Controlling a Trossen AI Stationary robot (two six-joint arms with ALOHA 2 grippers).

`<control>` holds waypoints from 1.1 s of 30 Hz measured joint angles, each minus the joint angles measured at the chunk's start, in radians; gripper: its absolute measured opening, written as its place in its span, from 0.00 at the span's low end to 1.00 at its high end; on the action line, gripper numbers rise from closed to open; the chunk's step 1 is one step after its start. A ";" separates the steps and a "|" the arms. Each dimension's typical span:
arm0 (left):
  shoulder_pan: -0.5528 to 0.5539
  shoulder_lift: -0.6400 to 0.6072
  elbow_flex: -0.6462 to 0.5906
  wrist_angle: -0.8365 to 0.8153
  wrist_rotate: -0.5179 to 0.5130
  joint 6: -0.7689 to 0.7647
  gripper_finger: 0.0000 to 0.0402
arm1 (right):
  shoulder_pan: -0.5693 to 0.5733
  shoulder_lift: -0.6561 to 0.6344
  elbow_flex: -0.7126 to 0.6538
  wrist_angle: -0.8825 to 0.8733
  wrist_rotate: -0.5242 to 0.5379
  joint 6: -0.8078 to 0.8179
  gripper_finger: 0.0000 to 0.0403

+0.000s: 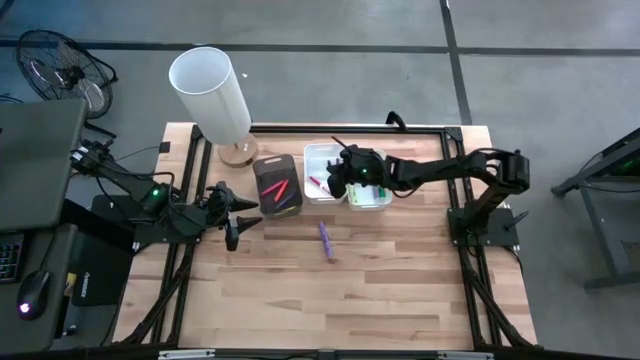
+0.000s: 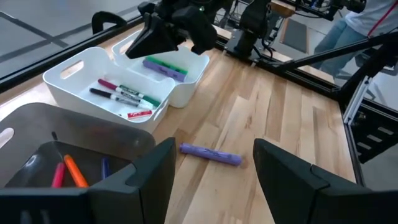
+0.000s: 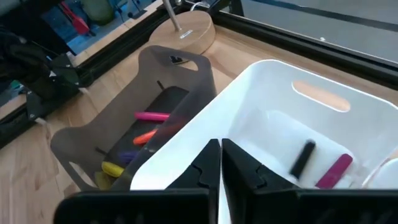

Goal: Pick & Place Markers
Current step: Put the purple highlighter pen into the right white bin

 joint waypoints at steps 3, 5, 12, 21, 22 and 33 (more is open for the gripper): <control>0.000 0.000 0.000 0.000 0.000 0.000 0.53 | -0.001 0.000 0.000 0.010 -0.004 0.000 0.00; 0.000 0.000 0.000 0.000 0.000 0.000 0.53 | -0.001 0.000 0.000 0.019 -0.019 0.000 0.01; 0.000 0.000 0.000 0.000 0.000 0.000 0.53 | -0.001 0.000 0.000 0.023 -0.125 0.009 0.04; 0.000 0.000 0.000 -0.004 0.001 0.000 0.53 | 0.073 0.000 0.000 0.000 -0.229 0.056 0.11; 0.000 0.000 0.000 -0.004 0.002 0.000 0.53 | 0.085 0.000 0.000 -0.004 -0.238 0.061 0.12; 0.000 0.000 0.000 -0.012 0.009 0.004 0.53 | 0.223 0.000 0.001 -0.068 -0.274 0.200 0.27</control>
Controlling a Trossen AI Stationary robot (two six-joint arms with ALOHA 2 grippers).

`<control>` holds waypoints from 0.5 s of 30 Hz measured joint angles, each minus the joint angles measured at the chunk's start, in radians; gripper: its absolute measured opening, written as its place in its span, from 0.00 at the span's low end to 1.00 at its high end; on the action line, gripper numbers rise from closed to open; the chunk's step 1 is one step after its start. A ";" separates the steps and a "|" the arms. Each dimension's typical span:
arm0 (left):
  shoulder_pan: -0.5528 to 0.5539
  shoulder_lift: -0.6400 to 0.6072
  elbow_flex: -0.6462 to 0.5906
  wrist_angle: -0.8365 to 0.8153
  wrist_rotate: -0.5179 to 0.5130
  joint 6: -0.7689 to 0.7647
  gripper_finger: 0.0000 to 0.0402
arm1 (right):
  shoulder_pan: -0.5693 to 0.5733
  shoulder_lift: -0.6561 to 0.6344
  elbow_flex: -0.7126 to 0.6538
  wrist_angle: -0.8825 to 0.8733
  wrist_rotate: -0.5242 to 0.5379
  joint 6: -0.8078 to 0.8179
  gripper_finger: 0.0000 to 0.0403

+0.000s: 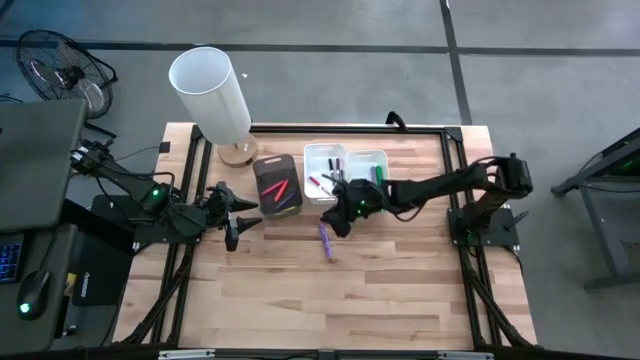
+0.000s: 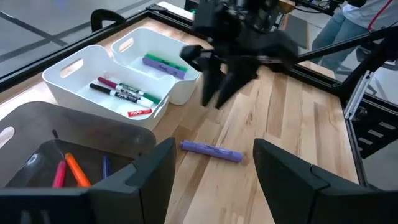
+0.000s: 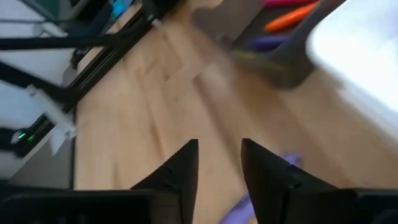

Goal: Pick & Place Markers
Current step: Put the purple highlighter pen into the right white bin

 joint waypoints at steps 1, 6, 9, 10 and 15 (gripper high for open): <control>0.000 0.000 0.000 0.000 0.000 0.001 0.53 | 0.013 0.000 0.000 0.001 -0.006 0.009 0.29; 0.000 0.000 0.000 0.000 0.000 0.001 0.53 | 0.078 0.000 0.000 0.015 -0.010 0.033 0.33; 0.000 0.000 0.001 0.000 0.000 0.003 0.53 | 0.108 0.000 0.000 0.017 0.027 0.068 0.34; 0.000 0.000 0.001 0.000 0.001 0.003 0.53 | 0.117 0.000 0.000 0.016 0.040 0.075 0.34; 0.000 0.000 0.001 0.000 0.002 0.003 0.53 | 0.145 0.000 0.042 -0.046 0.105 0.092 0.33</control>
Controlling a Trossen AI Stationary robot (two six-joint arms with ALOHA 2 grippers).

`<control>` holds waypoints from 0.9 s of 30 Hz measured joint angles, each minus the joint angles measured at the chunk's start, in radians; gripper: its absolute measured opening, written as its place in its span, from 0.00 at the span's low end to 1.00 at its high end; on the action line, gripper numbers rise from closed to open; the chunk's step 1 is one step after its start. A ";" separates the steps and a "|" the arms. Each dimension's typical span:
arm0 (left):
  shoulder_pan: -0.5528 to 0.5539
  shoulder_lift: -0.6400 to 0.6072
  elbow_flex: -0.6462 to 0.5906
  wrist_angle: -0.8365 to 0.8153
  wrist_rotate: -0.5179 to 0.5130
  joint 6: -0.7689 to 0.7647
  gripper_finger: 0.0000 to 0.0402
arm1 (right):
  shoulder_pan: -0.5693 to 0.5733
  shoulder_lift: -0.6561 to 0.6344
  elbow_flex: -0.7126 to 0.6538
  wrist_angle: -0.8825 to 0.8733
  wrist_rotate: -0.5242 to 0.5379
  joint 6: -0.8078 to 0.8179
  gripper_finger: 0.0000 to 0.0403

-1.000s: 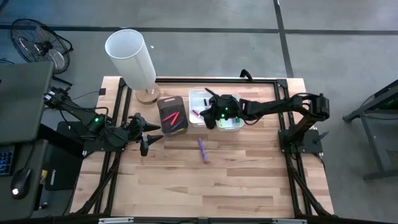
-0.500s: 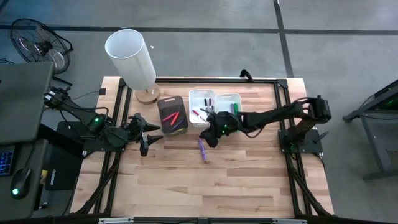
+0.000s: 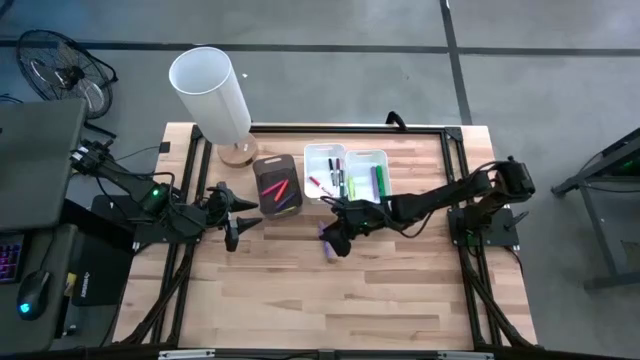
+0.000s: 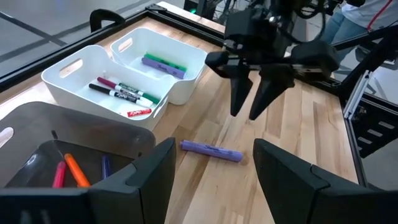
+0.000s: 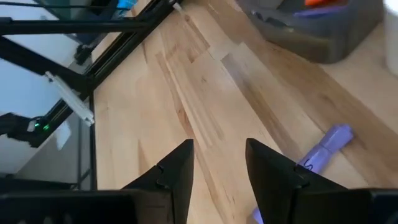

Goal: Pick & Place Markers
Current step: Put the purple highlighter pen into the right white bin

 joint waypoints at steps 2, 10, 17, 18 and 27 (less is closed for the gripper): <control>0.000 0.000 0.000 0.000 0.004 0.000 0.53 | 0.002 0.010 0.053 -0.075 0.021 -0.004 0.33; 0.000 0.000 0.000 -0.004 0.010 0.001 0.53 | -0.004 0.170 0.365 -0.566 0.054 0.070 0.33; 0.000 0.000 0.000 -0.008 0.040 0.001 0.53 | -0.004 0.329 0.576 -0.816 0.028 0.109 0.33; 0.000 0.000 0.000 -0.008 0.047 0.001 0.53 | -0.004 0.349 0.597 -0.833 0.024 0.109 0.33; 0.000 0.000 0.000 -0.010 0.095 0.031 0.53 | -0.004 0.449 0.700 -0.958 0.004 0.135 0.33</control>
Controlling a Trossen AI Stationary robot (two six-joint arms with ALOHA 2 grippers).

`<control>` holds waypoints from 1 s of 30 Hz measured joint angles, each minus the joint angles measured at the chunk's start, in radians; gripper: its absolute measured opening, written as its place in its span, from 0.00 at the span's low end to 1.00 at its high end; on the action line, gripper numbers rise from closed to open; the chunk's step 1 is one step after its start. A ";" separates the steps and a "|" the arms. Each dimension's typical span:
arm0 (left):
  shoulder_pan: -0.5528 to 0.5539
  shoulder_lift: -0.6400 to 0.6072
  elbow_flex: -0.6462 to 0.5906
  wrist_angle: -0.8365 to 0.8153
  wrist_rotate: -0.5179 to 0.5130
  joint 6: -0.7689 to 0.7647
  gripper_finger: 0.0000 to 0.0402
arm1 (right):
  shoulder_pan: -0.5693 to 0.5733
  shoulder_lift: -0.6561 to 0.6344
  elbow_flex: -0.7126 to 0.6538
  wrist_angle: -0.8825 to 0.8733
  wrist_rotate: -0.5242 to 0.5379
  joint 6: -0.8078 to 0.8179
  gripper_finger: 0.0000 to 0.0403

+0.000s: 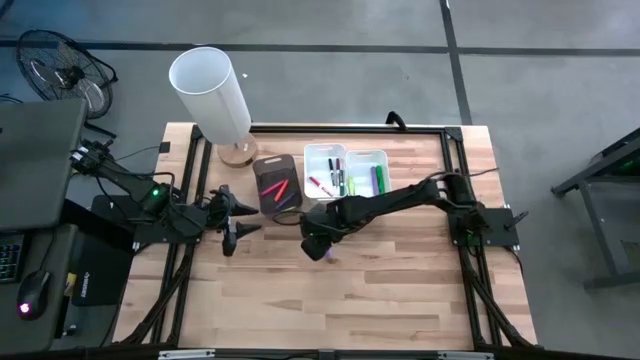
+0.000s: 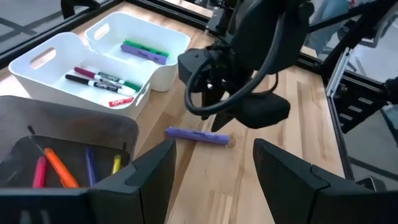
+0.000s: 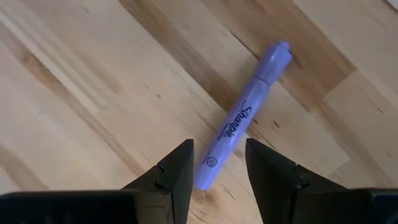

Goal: Pick & Place Markers
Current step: Put the purple highlighter pen into the right white bin

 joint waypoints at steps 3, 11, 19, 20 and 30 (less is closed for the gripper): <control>0.000 -0.010 0.000 -0.020 0.008 0.004 0.53 | 0.000 0.000 -0.004 -0.025 0.001 0.025 0.33; 0.000 -0.052 0.000 -0.068 0.040 0.008 0.53 | -0.001 0.000 -0.005 -0.016 0.041 0.072 0.33; 0.000 -0.125 0.000 -0.076 0.079 0.081 0.53 | -0.006 0.010 -0.005 0.013 0.058 0.134 0.33; 0.000 -0.134 0.000 -0.076 0.079 0.085 0.53 | -0.006 0.015 -0.005 0.020 0.056 0.134 0.33; 0.000 -0.191 0.000 -0.126 0.139 0.101 0.53 | -0.006 0.045 -0.006 0.087 0.011 0.126 0.38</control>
